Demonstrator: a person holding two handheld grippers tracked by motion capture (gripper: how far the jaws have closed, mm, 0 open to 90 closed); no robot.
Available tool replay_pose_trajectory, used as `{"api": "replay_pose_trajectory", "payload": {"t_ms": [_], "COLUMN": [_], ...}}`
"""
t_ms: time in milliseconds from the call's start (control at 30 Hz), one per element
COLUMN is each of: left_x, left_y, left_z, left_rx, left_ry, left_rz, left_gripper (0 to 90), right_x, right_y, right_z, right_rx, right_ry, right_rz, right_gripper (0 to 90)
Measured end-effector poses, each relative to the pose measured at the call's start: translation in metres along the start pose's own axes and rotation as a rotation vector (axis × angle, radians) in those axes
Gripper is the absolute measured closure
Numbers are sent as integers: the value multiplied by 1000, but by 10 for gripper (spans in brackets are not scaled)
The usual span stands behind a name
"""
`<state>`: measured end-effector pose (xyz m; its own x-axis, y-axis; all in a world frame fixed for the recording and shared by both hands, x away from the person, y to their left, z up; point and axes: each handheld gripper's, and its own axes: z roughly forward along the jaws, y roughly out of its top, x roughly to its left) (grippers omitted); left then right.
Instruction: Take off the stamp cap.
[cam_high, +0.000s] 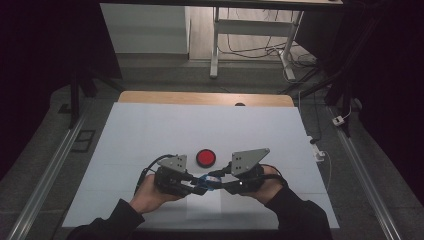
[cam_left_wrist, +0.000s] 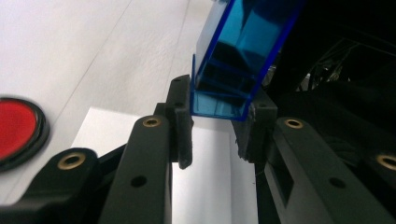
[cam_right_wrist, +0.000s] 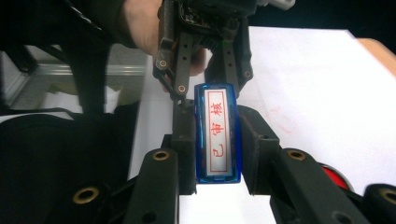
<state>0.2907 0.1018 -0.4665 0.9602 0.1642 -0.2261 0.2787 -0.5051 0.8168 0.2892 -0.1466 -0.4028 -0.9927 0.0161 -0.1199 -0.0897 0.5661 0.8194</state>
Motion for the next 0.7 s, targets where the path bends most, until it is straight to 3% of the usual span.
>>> {"api": "replay_pose_trajectory", "payload": {"t_ms": [33, 200, 300, 700], "left_x": [1, -3, -4, -11], "left_y": [-1, 0, 1, 2], "left_z": [-1, 0, -1, -2], "left_rx": [-3, 29, 36, 89], "left_ry": [4, 65, 96, 191], "left_rz": [-10, 31, 34, -16], "left_gripper": [693, 691, 690, 688], "right_x": [0, -2, -4, -8], "right_y": [0, -2, -3, -6], "right_z": [0, 0, 0, -3], "right_rx": [2, 4, 6, 10], "right_ry": [-14, -20, -28, -67], "right_rz": [-2, 38, 59, 117], "right_gripper": [700, 699, 699, 697]}}
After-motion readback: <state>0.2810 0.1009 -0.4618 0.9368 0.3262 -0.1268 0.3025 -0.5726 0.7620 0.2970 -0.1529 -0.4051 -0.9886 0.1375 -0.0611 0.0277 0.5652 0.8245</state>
